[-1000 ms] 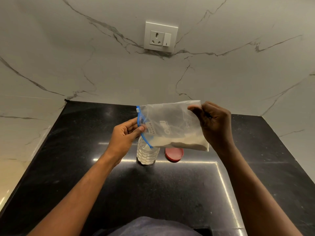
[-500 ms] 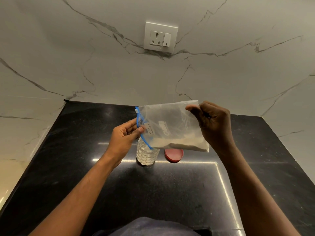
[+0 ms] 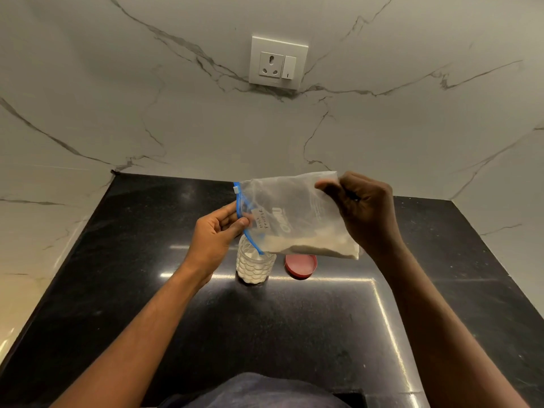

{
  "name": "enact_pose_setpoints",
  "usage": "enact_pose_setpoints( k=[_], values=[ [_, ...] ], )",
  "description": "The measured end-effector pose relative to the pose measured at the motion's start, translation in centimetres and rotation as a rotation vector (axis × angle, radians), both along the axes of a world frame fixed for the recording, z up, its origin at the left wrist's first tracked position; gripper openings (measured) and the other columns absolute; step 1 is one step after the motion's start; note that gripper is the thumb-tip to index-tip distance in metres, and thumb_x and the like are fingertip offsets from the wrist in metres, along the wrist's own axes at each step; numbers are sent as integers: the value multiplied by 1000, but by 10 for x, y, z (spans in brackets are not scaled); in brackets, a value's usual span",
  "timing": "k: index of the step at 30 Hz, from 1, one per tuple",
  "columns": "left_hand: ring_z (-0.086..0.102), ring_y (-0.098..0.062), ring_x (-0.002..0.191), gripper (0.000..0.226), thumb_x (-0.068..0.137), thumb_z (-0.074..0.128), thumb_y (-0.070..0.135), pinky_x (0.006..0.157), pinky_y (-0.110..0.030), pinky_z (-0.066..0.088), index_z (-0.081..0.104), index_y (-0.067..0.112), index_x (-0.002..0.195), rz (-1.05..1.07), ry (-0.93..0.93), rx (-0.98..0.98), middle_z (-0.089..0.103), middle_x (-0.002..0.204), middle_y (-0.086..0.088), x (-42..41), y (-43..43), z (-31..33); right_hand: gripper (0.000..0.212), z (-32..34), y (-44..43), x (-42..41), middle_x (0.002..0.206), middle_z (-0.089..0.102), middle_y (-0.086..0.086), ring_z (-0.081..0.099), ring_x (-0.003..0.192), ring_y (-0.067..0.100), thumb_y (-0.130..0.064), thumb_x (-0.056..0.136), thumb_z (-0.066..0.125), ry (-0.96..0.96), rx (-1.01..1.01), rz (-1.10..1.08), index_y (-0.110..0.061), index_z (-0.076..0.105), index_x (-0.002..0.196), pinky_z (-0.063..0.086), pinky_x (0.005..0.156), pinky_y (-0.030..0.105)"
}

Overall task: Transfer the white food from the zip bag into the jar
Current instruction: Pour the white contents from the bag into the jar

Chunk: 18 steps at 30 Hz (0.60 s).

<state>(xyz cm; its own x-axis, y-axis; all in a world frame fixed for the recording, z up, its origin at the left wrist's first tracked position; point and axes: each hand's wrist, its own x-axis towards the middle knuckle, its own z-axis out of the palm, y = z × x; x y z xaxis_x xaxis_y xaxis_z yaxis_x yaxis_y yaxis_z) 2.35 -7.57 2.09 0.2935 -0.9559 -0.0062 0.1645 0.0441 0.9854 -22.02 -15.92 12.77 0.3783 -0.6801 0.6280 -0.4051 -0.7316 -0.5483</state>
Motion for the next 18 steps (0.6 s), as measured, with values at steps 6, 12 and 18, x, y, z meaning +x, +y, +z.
enact_pose_setpoints(
  k=[6, 12, 18],
  values=[
    [75, -12, 111, 38, 97, 65, 5, 82, -21, 61, 66, 17, 133, -1, 18, -7, 79, 119, 2, -3, 1, 2, 42, 0, -3, -3, 58, 51, 1, 47, 51, 18, -40, 97, 65, -12, 1, -8, -12, 61, 66, 37, 47, 28],
    [76, -11, 111, 36, 98, 65, 5, 82, -21, 61, 67, 25, 127, 6, 22, -8, 80, 116, 5, -4, 0, 3, 61, -3, -6, 0, 60, 55, 15, 50, 53, 31, -54, 97, 60, -10, 3, -13, 0, 65, 68, 41, 49, 41],
    [76, -11, 110, 37, 98, 64, 3, 81, -20, 61, 66, 25, 128, 8, 26, -5, 81, 114, 8, -4, 1, 3, 53, -1, -6, -1, 57, 52, 13, 47, 51, 28, -46, 97, 63, -18, -2, -21, -4, 61, 65, 39, 48, 42]
  ],
)
